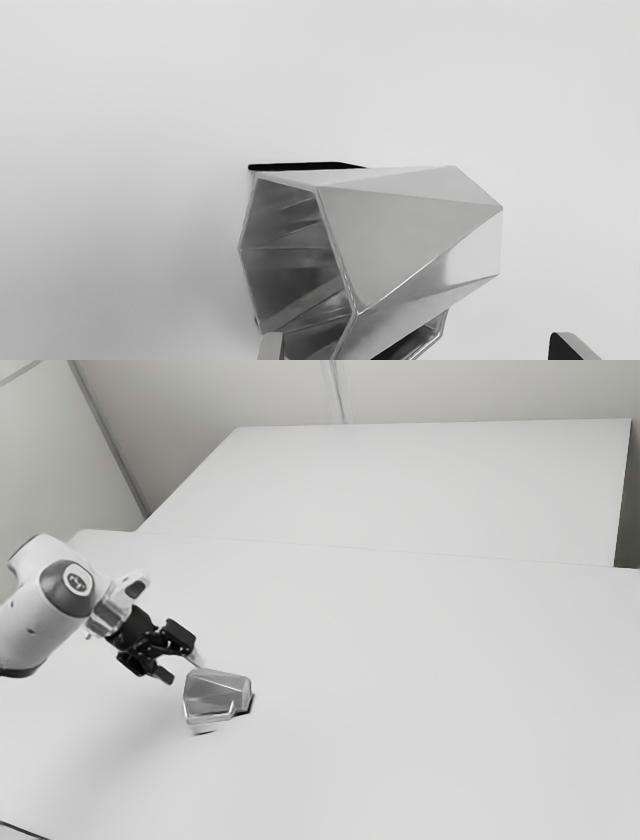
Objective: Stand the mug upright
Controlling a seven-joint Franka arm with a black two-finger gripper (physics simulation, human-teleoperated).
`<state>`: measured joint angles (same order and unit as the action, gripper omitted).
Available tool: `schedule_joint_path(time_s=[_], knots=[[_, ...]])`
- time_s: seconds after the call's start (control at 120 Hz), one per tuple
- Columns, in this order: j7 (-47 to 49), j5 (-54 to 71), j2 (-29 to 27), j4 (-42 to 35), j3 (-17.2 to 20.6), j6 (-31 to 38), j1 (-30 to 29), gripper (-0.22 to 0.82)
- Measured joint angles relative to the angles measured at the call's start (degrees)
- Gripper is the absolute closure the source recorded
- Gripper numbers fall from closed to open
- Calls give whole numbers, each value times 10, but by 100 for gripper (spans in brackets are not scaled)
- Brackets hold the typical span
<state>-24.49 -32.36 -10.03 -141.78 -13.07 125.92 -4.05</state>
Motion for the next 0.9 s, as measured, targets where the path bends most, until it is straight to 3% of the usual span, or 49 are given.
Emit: schedule_joint_path(time_s=[0.767, 0.9], knots=[[-219, -286, 55, -43, 0, 33, -6, 4], [-249, -311, 58, -45, 0, 25, -6, 11]])
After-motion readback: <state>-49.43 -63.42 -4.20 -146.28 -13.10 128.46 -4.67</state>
